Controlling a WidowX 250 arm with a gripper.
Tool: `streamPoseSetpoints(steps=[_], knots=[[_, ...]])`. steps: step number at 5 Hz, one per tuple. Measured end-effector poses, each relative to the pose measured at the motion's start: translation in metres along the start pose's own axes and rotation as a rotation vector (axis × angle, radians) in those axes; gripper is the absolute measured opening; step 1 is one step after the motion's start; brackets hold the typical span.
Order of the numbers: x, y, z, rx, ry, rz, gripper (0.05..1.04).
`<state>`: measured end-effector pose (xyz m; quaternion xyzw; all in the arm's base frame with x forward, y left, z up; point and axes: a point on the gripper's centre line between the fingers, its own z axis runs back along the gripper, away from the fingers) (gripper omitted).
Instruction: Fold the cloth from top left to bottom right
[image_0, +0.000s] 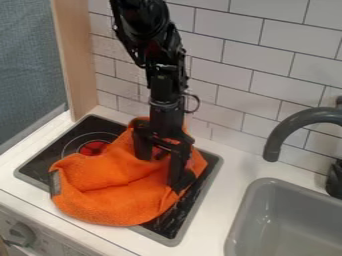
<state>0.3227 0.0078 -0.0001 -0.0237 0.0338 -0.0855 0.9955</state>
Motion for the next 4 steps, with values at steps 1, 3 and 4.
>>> streamPoseSetpoints(steps=[1,3,4], knots=[[-0.004,-0.002,0.033,-0.023,-0.059,0.015,0.999],[-0.028,0.004,0.083,-0.020,-0.115,-0.016,0.999],[-0.028,0.004,0.084,-0.017,-0.116,-0.018,0.999]])
